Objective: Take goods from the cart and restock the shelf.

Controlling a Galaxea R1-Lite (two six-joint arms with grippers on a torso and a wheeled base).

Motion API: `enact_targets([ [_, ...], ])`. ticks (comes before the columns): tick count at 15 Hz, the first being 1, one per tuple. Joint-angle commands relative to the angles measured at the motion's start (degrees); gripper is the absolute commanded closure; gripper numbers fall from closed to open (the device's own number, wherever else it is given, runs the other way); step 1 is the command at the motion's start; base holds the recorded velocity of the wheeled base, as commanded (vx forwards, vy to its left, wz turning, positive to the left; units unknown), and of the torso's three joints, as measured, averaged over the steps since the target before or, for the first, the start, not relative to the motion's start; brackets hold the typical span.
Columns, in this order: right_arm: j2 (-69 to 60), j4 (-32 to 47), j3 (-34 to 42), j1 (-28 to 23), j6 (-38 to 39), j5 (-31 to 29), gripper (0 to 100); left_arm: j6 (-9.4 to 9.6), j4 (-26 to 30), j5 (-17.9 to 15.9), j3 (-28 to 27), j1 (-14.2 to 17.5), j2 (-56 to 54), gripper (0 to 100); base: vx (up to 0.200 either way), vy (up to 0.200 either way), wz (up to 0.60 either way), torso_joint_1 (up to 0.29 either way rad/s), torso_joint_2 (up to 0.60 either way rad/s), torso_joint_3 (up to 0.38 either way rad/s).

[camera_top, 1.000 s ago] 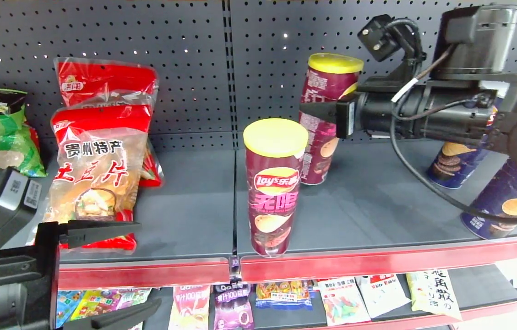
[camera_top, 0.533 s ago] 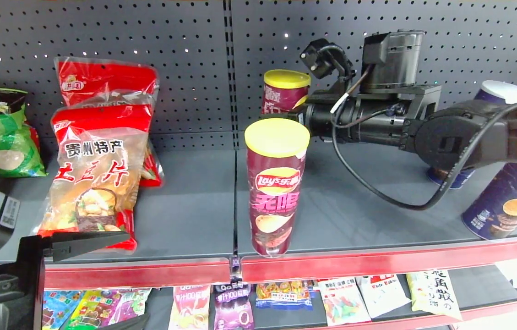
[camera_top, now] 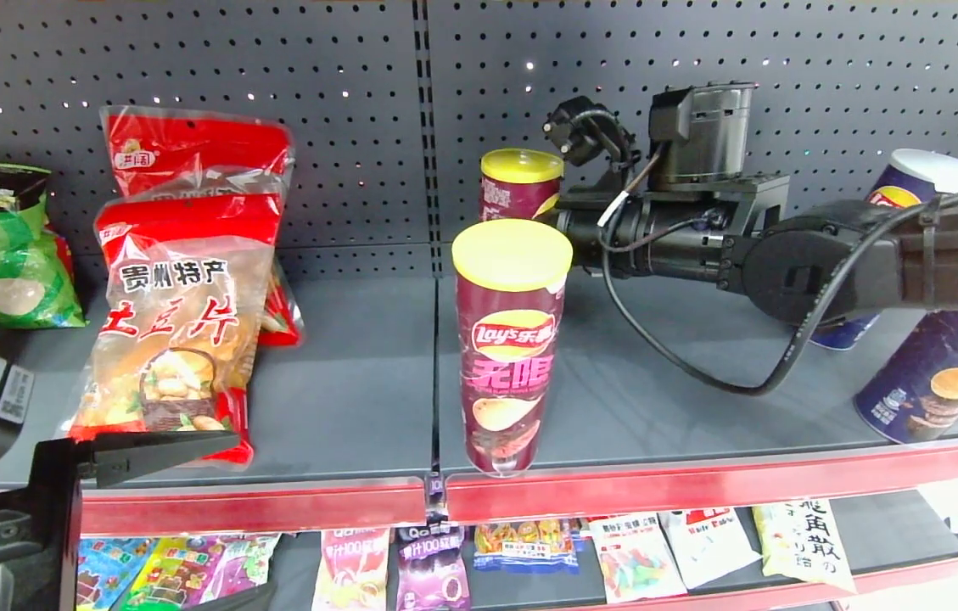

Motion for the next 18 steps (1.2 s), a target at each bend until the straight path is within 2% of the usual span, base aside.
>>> enact_targets([
  [1, -0.39, 0.05, 0.67, -0.04, 0.03, -0.03, 0, 0.04, -0.04, 0.01, -0.15, -0.02, 0.17, 0, 0.0, 0.0, 0.0, 0.0, 0.0, 0.0],
  [6, -4.61, 0.05, 5.94, -0.04, 0.38, -0.21, 0, -0.22, -0.04, 0.36, -0.24, -0.02, 0.88, 0, 0.0, 0.0, 0.0, 0.0, 0.0, 0.0],
  [9, -9.53, 0.05, 11.57, -0.4, 0.47, -1.26, 0, -0.22, -0.12, 1.24, -1.56, -0.02, 2.63, 0, 0.0, 0.0, 0.0, 0.0, 0.0, 0.0],
  [14, -24.39, 0.05, 31.17, -4.09, 0.47, -3.64, 0, 0.22, -0.3, 5.11, -7.27, -0.02, 11.6, 0, 0.0, 0.0, 0.0, 0.0, 0.0, 0.0],
  [15, -27.81, 0.05, 35.74, -4.35, 0.47, -4.51, 0, 0.3, -0.3, 7.83, -8.5, -0.29, 13.27, 0, 0.0, 0.0, 0.0, 0.0, 0.0, 0.0],
  [16, -30.1, 0.05, 38.99, -4.35, 0.47, -4.69, 0, 0.3, -0.3, 9.15, -9.29, -0.55, 14.85, 0, 0.0, 0.0, 0.0, 0.0, 0.0, 0.0],
  [18, -37.92, 0.05, 47.43, -3.82, 0.38, -4.69, 0, 0.74, -0.3, 9.68, -12.1, -0.9, 19.6, 0, 0.0, 0.0, 0.0, 0.0, 0.0, 0.0],
])
